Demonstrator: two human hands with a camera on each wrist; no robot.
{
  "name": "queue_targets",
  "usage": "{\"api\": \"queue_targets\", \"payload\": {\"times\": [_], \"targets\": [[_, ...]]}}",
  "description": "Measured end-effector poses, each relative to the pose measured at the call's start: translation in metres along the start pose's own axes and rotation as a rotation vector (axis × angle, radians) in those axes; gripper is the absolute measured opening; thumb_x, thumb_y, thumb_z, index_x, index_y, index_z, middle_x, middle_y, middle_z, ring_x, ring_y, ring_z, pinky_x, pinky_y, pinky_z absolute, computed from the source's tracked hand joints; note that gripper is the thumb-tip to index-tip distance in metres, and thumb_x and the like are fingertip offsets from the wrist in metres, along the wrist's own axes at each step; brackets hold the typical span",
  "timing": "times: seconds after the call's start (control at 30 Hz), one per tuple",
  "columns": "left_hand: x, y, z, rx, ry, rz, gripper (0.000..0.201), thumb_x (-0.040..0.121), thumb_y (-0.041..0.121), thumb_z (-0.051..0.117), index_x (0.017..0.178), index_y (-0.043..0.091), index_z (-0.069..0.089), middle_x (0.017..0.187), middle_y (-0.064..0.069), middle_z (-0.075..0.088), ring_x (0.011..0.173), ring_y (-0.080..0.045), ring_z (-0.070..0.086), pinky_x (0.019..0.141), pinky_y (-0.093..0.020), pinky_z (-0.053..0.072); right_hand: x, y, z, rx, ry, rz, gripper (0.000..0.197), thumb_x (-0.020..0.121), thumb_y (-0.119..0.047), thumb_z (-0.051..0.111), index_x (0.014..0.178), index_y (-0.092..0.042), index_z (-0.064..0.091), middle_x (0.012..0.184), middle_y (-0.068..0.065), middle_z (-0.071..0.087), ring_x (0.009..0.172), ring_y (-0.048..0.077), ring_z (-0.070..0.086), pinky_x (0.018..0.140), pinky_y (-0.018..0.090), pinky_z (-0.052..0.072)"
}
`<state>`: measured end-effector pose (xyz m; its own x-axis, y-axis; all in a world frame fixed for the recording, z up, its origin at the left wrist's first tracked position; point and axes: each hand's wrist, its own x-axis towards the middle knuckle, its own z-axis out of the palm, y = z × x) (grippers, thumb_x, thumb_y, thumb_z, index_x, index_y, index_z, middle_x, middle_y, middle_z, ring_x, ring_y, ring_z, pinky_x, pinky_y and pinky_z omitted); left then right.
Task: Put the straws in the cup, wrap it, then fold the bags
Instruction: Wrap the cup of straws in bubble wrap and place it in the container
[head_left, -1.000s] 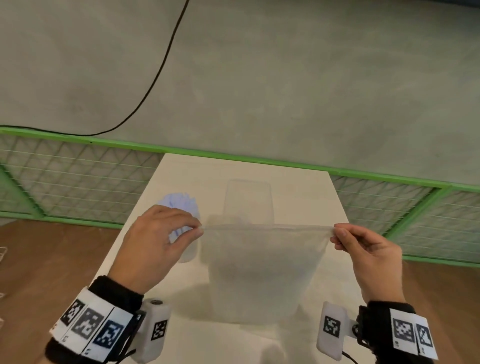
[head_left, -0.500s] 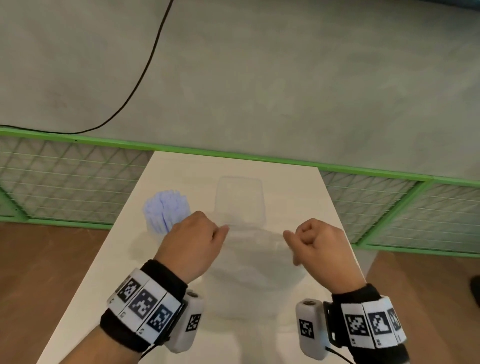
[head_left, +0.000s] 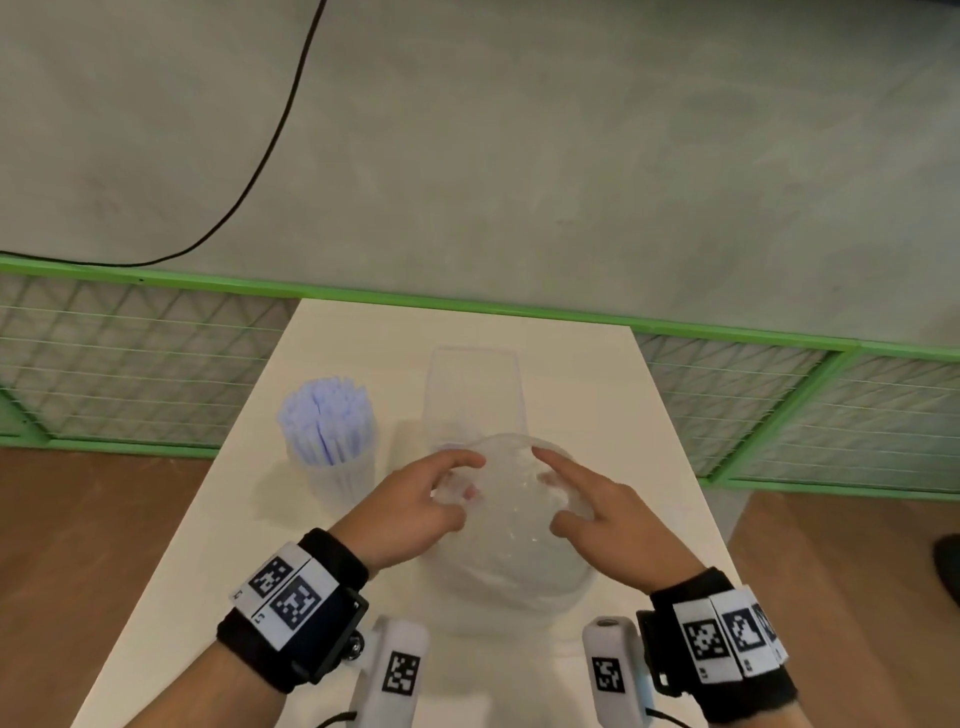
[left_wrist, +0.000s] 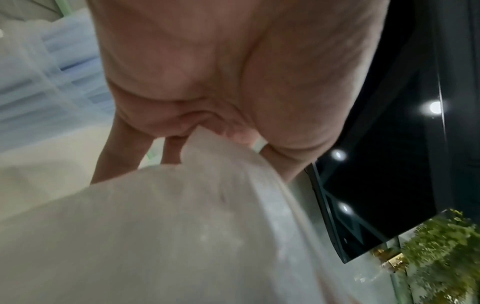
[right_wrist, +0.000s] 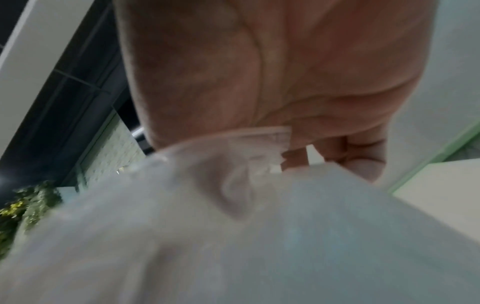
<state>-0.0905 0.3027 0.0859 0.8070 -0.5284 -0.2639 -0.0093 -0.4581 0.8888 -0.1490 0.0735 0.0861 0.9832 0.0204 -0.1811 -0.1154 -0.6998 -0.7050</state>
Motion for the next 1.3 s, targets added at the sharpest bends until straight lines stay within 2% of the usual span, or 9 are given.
{"api": "queue_targets", "payload": {"times": [0.23, 0.47, 0.57, 0.73, 0.87, 0.97, 1.07, 1.2, 1.3], "targets": [[0.014, -0.007, 0.003, 0.054, 0.019, -0.002, 0.041, 0.079, -0.009, 0.054, 0.077, 0.03, 0.066, 0.087, 0.001, 0.055, 0.065, -0.005, 0.062, 0.064, -0.031, 0.046, 0.016, 0.006, 0.003, 0.152, -0.056, 0.072, 0.042, 0.093, -0.057, 0.05, 0.132, -0.043, 0.056, 0.133, -0.014, 0.058, 0.126, 0.0, 0.048, 0.109, 0.026, 0.034], [0.032, -0.015, 0.006, 0.148, -0.079, -0.08, 0.04, 0.082, -0.009, 0.055, 0.09, 0.03, 0.063, 0.118, 0.008, 0.057, 0.081, -0.005, 0.058, 0.06, -0.007, 0.041, 0.031, 0.017, 0.007, 0.141, -0.064, 0.177, 0.047, 0.097, -0.047, 0.051, 0.056, -0.026, 0.057, 0.058, -0.017, 0.058, 0.062, 0.0, 0.053, 0.07, 0.023, 0.037], [0.039, -0.019, 0.008, 0.2, -0.11, -0.102, 0.038, 0.079, -0.006, 0.06, 0.084, 0.032, 0.061, 0.11, 0.01, 0.058, 0.092, -0.01, 0.058, 0.064, -0.012, 0.039, 0.038, 0.026, 0.006, 0.158, -0.107, 0.202, 0.05, 0.096, -0.04, 0.056, 0.049, -0.022, 0.059, 0.065, -0.013, 0.066, 0.065, 0.006, 0.059, 0.078, 0.027, 0.044], [0.046, -0.015, 0.006, 0.316, -0.194, -0.131, 0.041, 0.086, -0.005, 0.045, 0.099, 0.03, 0.062, 0.111, 0.013, 0.055, 0.115, -0.013, 0.052, 0.075, -0.012, 0.039, 0.045, 0.029, 0.003, 0.26, -0.184, 0.245, 0.019, 0.09, -0.009, 0.061, 0.09, -0.01, 0.079, 0.075, -0.013, 0.073, 0.078, 0.004, 0.066, 0.083, 0.02, 0.05], [0.045, -0.007, 0.001, 0.424, -0.313, -0.207, 0.039, 0.094, 0.011, 0.04, 0.126, 0.025, 0.058, 0.134, 0.002, 0.051, 0.123, -0.019, 0.049, 0.098, -0.031, 0.046, 0.049, 0.036, -0.001, 0.11, -0.088, 0.13, 0.018, 0.083, -0.008, 0.069, 0.088, -0.021, 0.08, 0.082, -0.018, 0.069, 0.079, -0.008, 0.058, 0.087, 0.019, 0.044], [0.045, -0.006, -0.005, 0.35, -0.404, -0.324, 0.042, 0.092, 0.01, 0.041, 0.126, 0.027, 0.057, 0.125, 0.001, 0.053, 0.109, -0.022, 0.057, 0.077, -0.034, 0.059, 0.041, 0.032, -0.012, 0.123, -0.041, -0.155, 0.034, 0.084, 0.0, 0.06, 0.099, -0.025, 0.077, 0.109, -0.009, 0.061, 0.1, -0.004, 0.054, 0.082, 0.011, 0.037], [0.043, -0.012, -0.013, 0.203, -0.435, -0.352, 0.054, 0.087, -0.004, 0.034, 0.124, 0.026, 0.06, 0.134, -0.005, 0.048, 0.103, -0.03, 0.057, 0.055, -0.029, 0.057, 0.025, 0.03, -0.026, 0.284, -0.283, -0.121, 0.057, 0.07, -0.007, 0.04, 0.119, -0.018, 0.068, 0.122, -0.008, 0.064, 0.103, -0.004, 0.055, 0.081, 0.01, 0.039], [0.038, -0.027, -0.023, -0.096, -0.437, -0.281, 0.045, 0.082, -0.015, 0.031, 0.102, 0.012, 0.06, 0.123, -0.005, 0.047, 0.095, -0.035, 0.061, 0.056, -0.041, 0.058, 0.015, 0.042, -0.037, 0.249, -0.46, -0.064, 0.075, 0.063, -0.002, 0.038, 0.133, -0.027, 0.053, 0.126, -0.007, 0.06, 0.095, 0.02, 0.05, 0.071, 0.022, 0.042], [0.033, -0.032, -0.026, -0.217, -0.446, -0.236, 0.03, 0.088, -0.01, 0.037, 0.086, 0.009, 0.06, 0.109, -0.007, 0.053, 0.078, -0.024, 0.064, 0.058, -0.041, 0.06, 0.011, 0.048, -0.041, 0.191, -0.46, -0.09, 0.074, 0.065, 0.006, 0.05, 0.131, -0.028, 0.051, 0.126, -0.008, 0.06, 0.104, 0.029, 0.053, 0.086, 0.037, 0.045]]}}
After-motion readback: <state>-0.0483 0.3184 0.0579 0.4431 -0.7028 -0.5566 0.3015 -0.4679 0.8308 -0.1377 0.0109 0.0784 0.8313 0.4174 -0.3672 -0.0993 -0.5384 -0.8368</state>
